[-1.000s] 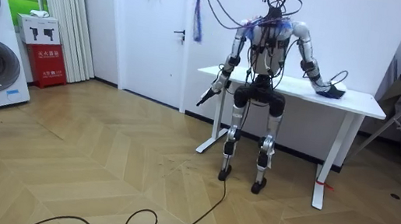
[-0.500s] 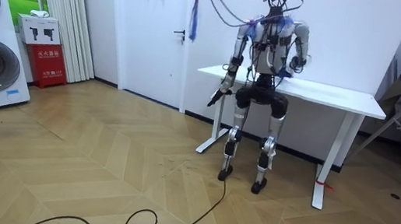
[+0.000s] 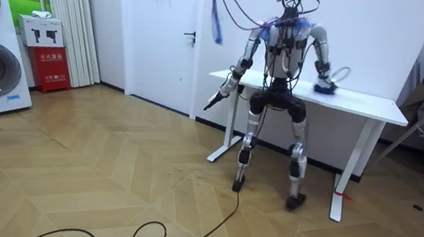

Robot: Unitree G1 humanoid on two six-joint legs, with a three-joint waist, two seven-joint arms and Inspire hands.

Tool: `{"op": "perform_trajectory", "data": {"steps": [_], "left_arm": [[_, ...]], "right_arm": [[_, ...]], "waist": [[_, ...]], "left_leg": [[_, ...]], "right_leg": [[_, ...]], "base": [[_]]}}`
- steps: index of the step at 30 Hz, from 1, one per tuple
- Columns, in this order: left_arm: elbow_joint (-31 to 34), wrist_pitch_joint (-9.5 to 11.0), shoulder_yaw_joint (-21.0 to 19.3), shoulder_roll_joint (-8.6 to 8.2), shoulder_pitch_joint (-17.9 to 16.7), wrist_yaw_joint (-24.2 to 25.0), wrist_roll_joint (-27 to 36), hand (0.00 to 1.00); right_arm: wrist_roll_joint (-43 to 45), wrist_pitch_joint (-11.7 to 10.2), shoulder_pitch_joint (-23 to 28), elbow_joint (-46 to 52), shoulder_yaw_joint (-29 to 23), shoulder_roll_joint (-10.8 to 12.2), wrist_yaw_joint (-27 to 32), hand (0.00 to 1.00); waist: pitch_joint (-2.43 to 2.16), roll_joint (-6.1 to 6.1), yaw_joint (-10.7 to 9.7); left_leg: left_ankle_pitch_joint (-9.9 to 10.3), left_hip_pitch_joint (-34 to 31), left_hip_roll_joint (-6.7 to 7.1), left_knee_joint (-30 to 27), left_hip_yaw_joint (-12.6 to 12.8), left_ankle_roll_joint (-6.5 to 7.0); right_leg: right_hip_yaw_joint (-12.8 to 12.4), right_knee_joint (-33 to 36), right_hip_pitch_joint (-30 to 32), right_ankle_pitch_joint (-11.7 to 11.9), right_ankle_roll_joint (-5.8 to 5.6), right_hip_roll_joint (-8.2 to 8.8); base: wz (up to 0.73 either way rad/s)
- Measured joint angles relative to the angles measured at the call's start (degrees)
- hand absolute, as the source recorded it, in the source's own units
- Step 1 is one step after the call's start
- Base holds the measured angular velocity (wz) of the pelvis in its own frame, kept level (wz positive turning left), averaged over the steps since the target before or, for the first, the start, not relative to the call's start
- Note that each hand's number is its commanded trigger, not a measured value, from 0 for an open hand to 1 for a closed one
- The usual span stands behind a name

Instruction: Wipe table

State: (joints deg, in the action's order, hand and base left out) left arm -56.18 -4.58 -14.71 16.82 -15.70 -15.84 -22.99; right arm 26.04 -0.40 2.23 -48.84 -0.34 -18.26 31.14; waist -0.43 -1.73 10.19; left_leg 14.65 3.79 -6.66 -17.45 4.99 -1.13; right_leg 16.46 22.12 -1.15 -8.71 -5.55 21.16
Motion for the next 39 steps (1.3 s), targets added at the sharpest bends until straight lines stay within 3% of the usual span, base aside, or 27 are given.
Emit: {"op": "perform_trajectory", "data": {"steps": [2, 3, 5, 7, 8, 9, 10, 11, 12, 13, 14, 16, 17, 18, 19, 20, 22, 24, 25, 26, 28, 30, 31, 32, 35, 38, 39], "left_arm": [[0.3, 0.4, -0.3, 1.13, 0.1, -0.1, -0.8, 0.00], [0.9, 0.4, -0.3, 1.46, 0.2, -0.1, -0.8, 0.00], [2.5, 0.5, 0.4, 1.49, 0.3, -0.1, -0.7, 0.00], [3.0, 0.4, 2.5, 1.13, 1.2, -0.3, -0.1, 0.00], [3.1, 0.4, 3.0, 0.70, 0.9, -0.4, -0.1, 0.00], [3.0, 0.1, 4.5, -0.42, 1.7, -1.1, -0.2, 0.00], [3.1, -0.8, 6.8, -2.27, 2.1, -1.3, -0.3, 0.00], [3.1, -1.1, 8.4, -3.48, 2.6, -1.3, -0.3, 0.00], [3.2, -1.2, 11.2, -5.71, 3.4, -1.2, -0.3, 0.00], [3.3, -1.3, 13.1, -7.28, 4.0, -0.9, -0.4, 0.00], [3.6, -1.3, 13.4, -7.69, 4.0, -0.8, -0.4, 0.00], [5.8, -2.9, 13.8, -7.62, 3.8, -0.2, -0.1, 0.00], [6.3, -3.4, 14.2, -7.49, 3.9, -0.1, -0.1, 0.00], [7.4, -4.0, 14.8, -7.28, 3.4, 0.1, -0.1, 0.00], [8.7, -4.6, 14.8, -7.11, 2.0, 0.2, -0.1, 0.00], [9.3, -5.0, 14.8, -7.01, 1.2, 0.2, -0.1, 0.00], [9.5, -6.1, 13.9, -7.21, -1.9, 0.3, -0.2, 0.00], [8.7, -6.6, 12.6, -7.73, -3.4, 0.2, 0.0, 0.00], [8.1, -6.6, 11.3, -7.73, -3.5, 0.2, 0.1, 0.00], [8.1, -6.6, 10.2, -7.75, -3.5, 0.2, -0.2, 0.00], [8.2, -6.4, 6.3, -7.85, -3.6, 0.1, -1.9, 0.00], [8.1, -6.3, 4.7, -7.67, -4.1, 0.0, -3.2, 0.00], [8.1, -6.1, 4.8, -7.47, -4.0, -0.1, -3.7, 0.00], [8.1, -5.9, 4.9, -7.33, -4.0, -0.1, -3.8, 0.00], [5.4, -3.8, 6.1, -6.62, -3.2, -1.5, -4.1, 0.00], [3.7, -3.7, 8.1, -6.79, -2.4, -2.4, -3.8, 0.00], [3.7, -3.9, 9.0, -6.84, -1.9, -2.9, -3.6, 0.00]], "right_arm": [[-1.9, -0.2, 3.5, -0.6, -3.8, -0.6, 1.4, 1.00], [-3.3, -0.4, 5.3, -0.6, -4.8, -0.6, 1.7, 1.00], [-3.9, -0.4, 6.8, 0.0, -5.5, -0.4, 1.7, 1.00], [-4.0, -0.3, 5.8, 1.6, -3.4, 0.2, 1.8, 1.00], [-3.6, 0.1, 5.1, 2.5, -2.8, 0.6, 1.8, 1.00], [-1.8, 1.1, 3.0, 4.5, -1.5, 1.3, 1.7, 1.00], [0.0, 2.7, 0.4, 6.5, 0.4, 2.5, 1.2, 1.00], [1.1, 4.0, -1.1, 7.4, 1.1, 2.9, 0.6, 1.00], [2.1, 6.6, -4.4, 9.5, 3.2, 3.9, -1.6, 1.00], [3.1, 8.4, -8.1, 11.5, 6.3, 5.2, -4.6, 1.00], [3.4, 8.7, -10.2, 11.7, 8.2, 6.1, -5.9, 1.00], [3.8, 8.4, -17.5, 11.9, 13.8, 9.8, -10.8, 1.00], [3.7, 8.2, -18.7, 11.8, 14.9, 10.2, -11.7, 1.00], [3.7, 7.1, -20.0, 11.4, 16.2, 10.4, -13.6, 1.00], [3.9, 5.9, -20.1, 11.5, 16.9, 10.4, -14.6, 1.00], [4.1, 5.5, -19.9, 11.4, 17.0, 10.4, -15.0, 1.00], [7.6, 3.4, -16.5, 10.1, 16.9, 9.8, -13.3, 1.00], [10.4, 0.7, -14.0, 9.6, 16.5, 7.8, -9.9, 1.00], [12.8, -1.2, -11.4, 9.0, 15.5, 5.7, -6.8, 1.00], [14.1, -2.0, -9.7, 8.9, 14.2, 4.6, -5.1, 1.00], [13.0, -3.8, -0.8, 8.9, 6.9, 1.8, 1.0, 1.00], [9.7, -3.8, 6.6, 8.8, 1.0, 1.2, 4.2, 1.00], [5.9, -3.8, 10.6, 8.7, -0.7, -0.2, 5.8, 1.00], [3.7, -3.8, 12.3, 8.4, -1.2, -0.9, 6.3, 1.00], [-6.3, -3.0, 14.9, 6.0, -1.3, -2.8, 7.0, 1.00], [-8.3, 0.5, 12.4, 7.0, -1.1, -0.9, 6.6, 1.00], [-7.9, 3.1, 10.8, 8.7, -0.8, 0.3, 5.7, 1.00]], "waist": [[-0.26, -0.46, -2.3], [-0.36, -0.83, -3.6], [-0.46, -1.01, -4.0], [-0.45, -0.98, -3.6], [-0.44, -0.99, -3.3], [-0.57, -0.22, -2.4], [-0.43, 0.80, -1.9], [-0.43, 1.14, -1.9], [-0.42, 0.97, -1.2], [-0.54, 1.04, 0.4], [-0.47, 1.33, 1.1], [0.72, 1.88, 1.3], [0.81, 2.03, 1.4], [0.94, 2.29, 3.1], [0.92, 2.41, 4.1], [0.98, 2.55, 4.5], [0.89, 2.76, 4.7], [0.81, 3.29, 4.0], [0.95, 2.89, 3.2], [0.82, 3.05, 2.4], [0.22, 1.84, -0.2], [-1.35, 0.88, -2.2], [-1.40, 0.10, -3.4], [-1.72, 0.25, -3.6], [-1.40, -1.29, -4.3], [-1.36, -1.35, -3.4], [-1.30, -1.27, -2.5]], "left_leg": [[0.6, -1.4, -1.99, -1.6, -1.7, -1.24], [0.3, -2.1, -3.50, -1.9, -3.0, -2.74], [-0.2, -2.1, -6.52, -2.0, -3.3, -5.39], [-1.0, -1.3, -11.44, -1.7, -2.7, -9.59], [-1.3, -1.3, -12.38, -1.5, -2.3, -10.74], [-1.5, -1.2, -15.22, -1.5, -1.7, -11.22], [-2.6, -1.6, -17.04, -1.3, -1.8, -7.67], [-3.3, -2.7, -16.90, -1.7, -1.6, -7.10], [-3.8, -5.1, -15.17, -3.8, -0.6, -7.19], [-3.7, -7.7, -12.38, -7.0, 0.9, -6.83], [-3.4, -8.8, -10.83, -8.5, 1.2, -6.45], [-1.9, -11.1, -4.39, -9.8, 1.1, -3.89], [-1.6, -11.2, -2.96, -9.4, 0.8, -3.16], [-2.0, -10.7, -0.29, -7.6, -0.3, -2.30], [-2.5, -9.4, 1.47, -4.8, -1.2, -1.58], [-2.7, -8.5, 1.88, -3.4, -1.3, -1.55], [-4.7, -4.9, 2.77, 2.6, -0.4, -1.86], [-6.6, -3.0, 3.31, 5.8, -0.4, -1.82], [-7.3, -2.4, 3.33, 7.0, -0.6, -1.50], [-7.5, -2.2, 3.32, 7.3, -0.6, -1.48], [-7.6, -2.1, 3.42, 7.8, -0.7, -1.00], [-7.5, -2.0, 3.49, 7.7, -1.0, -0.88], [-7.4, -1.5, 3.54, 7.5, -1.0, -0.71], [-7.3, -1.4, 3.53, 7.3, -1.0, -0.65], [-7.1, -1.4, 3.29, 6.1, -0.9, -0.28], [-7.0, -1.3, 3.31, 5.8, -0.4, -0.04], [-6.9, -1.3, 3.31, 5.8, -0.5, 0.02]], "right_leg": [[-0.1, -4.6, -1.2, 2.1, -0.14, 0.84], [0.6, -7.2, -2.0, 3.8, -0.57, 0.68], [2.2, -9.1, -2.4, 6.3, -1.06, -0.06], [4.6, -8.0, -2.6, 7.2, -1.22, -3.47], [6.0, -6.0, -2.2, 7.1, -1.22, -4.52], [10.1, -1.6, -0.7, 3.8, -2.27, -6.06], [11.4, 2.2, 1.8, 0.5, 0.04, -7.53], [11.4, 3.0, 2.8, -1.2, 0.42, -8.11], [11.5, 3.1, 4.9, -1.9, 1.88, -8.58], [12.4, 2.8, 6.4, -2.2, 2.88, -8.60], [13.3, 2.3, 6.4, -2.0, 3.28, -8.64], [15.5, 0.2, 5.9, -0.7, 5.58, -10.19], [15.4, -0.1, 6.0, -0.7, 6.11, -10.64], [13.8, -1.0, 6.4, -0.7, 6.31, -11.68], [10.4, -2.3, 6.5, -0.5, 6.59, -13.27], [8.2, -2.8, 6.5, -0.5, 6.63, -14.16], [0.5, -4.7, 6.1, 0.3, 7.68, -16.82], [-2.0, -6.3, 5.6, 1.5, 7.84, -17.90], [-2.2, -7.9, 4.9, 2.3, 7.78, -18.38], [-2.1, -8.5, 4.4, 2.7, 7.78, -18.46], [-1.9, -10.2, 2.9, 3.3, 7.52, -18.44], [-1.9, -11.1, 1.4, 3.3, 7.49, -18.61], [-2.0, -11.6, 0.8, 3.3, 7.35, -18.47], [-2.0, -11.6, 0.5, 3.2, 7.28, -18.41], [-2.1, -11.4, 0.0, 2.9, 6.84, -18.34], [-2.2, -12.1, 0.2, 2.9, 6.80, -18.57], [-2.3, -12.4, 0.4, 2.9, 6.80, -18.75]], "base": [[0.20], [0.18], [-0.06], [-0.25], [-0.45], [-0.48], [-0.38], [-0.14], [-0.20], [-0.32], [-0.32], [0.12], [0.35], [0.29], [0.19], [0.12], [0.00], [-0.23], [-0.17], [0.00], [0.21], [0.31], [0.23], [0.05], [-0.21], [-0.40], [-0.45]]}}
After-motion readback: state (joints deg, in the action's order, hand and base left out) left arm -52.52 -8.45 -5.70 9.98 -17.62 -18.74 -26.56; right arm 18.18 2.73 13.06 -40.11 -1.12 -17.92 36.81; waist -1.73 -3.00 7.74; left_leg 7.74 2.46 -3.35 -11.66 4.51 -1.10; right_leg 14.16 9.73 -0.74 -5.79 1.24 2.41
